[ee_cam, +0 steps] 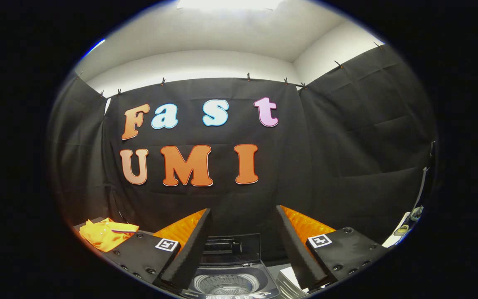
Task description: Put the clothes into the washing machine and then close the washing machine lid.
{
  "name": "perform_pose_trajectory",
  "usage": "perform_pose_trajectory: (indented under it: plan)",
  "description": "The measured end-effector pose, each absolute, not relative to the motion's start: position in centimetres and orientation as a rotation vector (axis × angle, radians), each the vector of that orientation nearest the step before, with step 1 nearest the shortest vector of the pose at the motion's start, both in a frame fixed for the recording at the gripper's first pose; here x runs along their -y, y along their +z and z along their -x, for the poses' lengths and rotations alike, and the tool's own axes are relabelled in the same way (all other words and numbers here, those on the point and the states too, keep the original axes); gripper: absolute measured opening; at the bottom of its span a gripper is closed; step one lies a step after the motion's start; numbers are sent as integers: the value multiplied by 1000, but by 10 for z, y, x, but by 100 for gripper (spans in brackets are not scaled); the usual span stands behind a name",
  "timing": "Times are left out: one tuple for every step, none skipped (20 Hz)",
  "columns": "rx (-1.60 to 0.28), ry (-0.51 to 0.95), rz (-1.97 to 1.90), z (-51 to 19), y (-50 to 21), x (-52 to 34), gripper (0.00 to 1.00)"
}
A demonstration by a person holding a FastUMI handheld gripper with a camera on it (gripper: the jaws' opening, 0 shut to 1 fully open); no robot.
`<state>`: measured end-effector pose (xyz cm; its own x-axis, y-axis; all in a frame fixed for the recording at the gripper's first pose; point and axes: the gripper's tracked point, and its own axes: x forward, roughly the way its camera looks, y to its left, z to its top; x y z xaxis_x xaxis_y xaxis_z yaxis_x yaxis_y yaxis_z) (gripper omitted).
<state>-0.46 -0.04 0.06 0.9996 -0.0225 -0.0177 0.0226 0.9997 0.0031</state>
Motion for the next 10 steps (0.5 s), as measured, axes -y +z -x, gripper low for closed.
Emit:
perform_pose_trajectory:
  plan:
    - [-19,-23,-4,6,-1,0,97]
    - [-20,-24,-6,6,-1,0,97]
    - [-21,-25,-7,8,1,0,97]
    - [-21,-26,-7,9,1,0,97]
    - [-22,-28,-7,9,1,0,97]
    - [-23,-30,-7,9,2,0,97]
    - [-23,-31,-8,11,2,-1,97]
    - [-22,-31,-8,12,2,-2,97]
    - [-23,-32,-8,14,3,-3,97]
    - [-25,-33,-9,15,2,-4,97]
